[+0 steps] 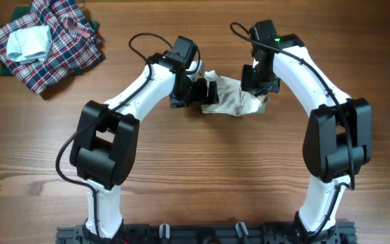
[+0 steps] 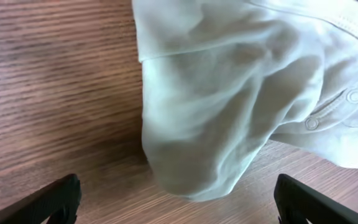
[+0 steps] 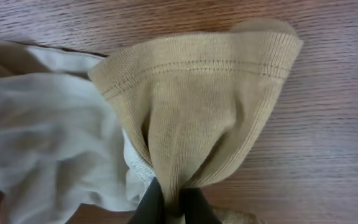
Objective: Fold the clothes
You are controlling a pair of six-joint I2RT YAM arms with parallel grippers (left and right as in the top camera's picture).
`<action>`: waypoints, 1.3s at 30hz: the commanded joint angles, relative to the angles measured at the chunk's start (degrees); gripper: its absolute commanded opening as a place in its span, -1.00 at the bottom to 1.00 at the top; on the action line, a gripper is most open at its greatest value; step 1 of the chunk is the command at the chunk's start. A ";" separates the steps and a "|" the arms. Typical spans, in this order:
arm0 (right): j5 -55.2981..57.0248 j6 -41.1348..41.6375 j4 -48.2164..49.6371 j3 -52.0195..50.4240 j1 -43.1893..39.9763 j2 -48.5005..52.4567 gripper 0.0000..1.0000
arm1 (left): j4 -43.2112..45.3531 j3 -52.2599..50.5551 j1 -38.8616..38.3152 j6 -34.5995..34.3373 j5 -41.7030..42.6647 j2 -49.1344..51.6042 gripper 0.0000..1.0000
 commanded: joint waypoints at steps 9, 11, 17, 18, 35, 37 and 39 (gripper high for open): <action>10.67 -0.76 -5.75 1.22 -5.79 0.83 -0.92 | 0.98 0.33 -0.07 -0.50 -1.64 -1.53 1.00; 10.64 -1.55 -5.84 1.22 -6.97 0.83 -0.92 | 0.96 0.33 -0.04 -0.50 -1.68 -1.53 1.00; 17.18 -1.66 -7.02 1.22 -10.67 0.83 -0.92 | 0.96 0.33 -0.04 -0.50 -1.68 -1.53 1.00; 17.27 -1.51 -7.37 1.22 -11.15 0.83 -0.92 | 0.98 0.33 -0.07 -0.50 -1.70 -1.53 1.00; 16.94 1.09 -8.76 2.03 -5.31 0.83 -0.90 | 0.98 0.33 -0.04 -0.50 -1.66 -1.53 0.99; 15.10 1.03 -8.07 2.03 -4.26 0.83 -0.89 | 0.96 0.33 -0.07 -0.50 -1.66 -1.53 1.00; 11.54 1.03 -6.91 2.03 -3.30 0.85 -0.89 | 0.94 0.33 -0.07 -0.50 -1.66 -1.53 0.99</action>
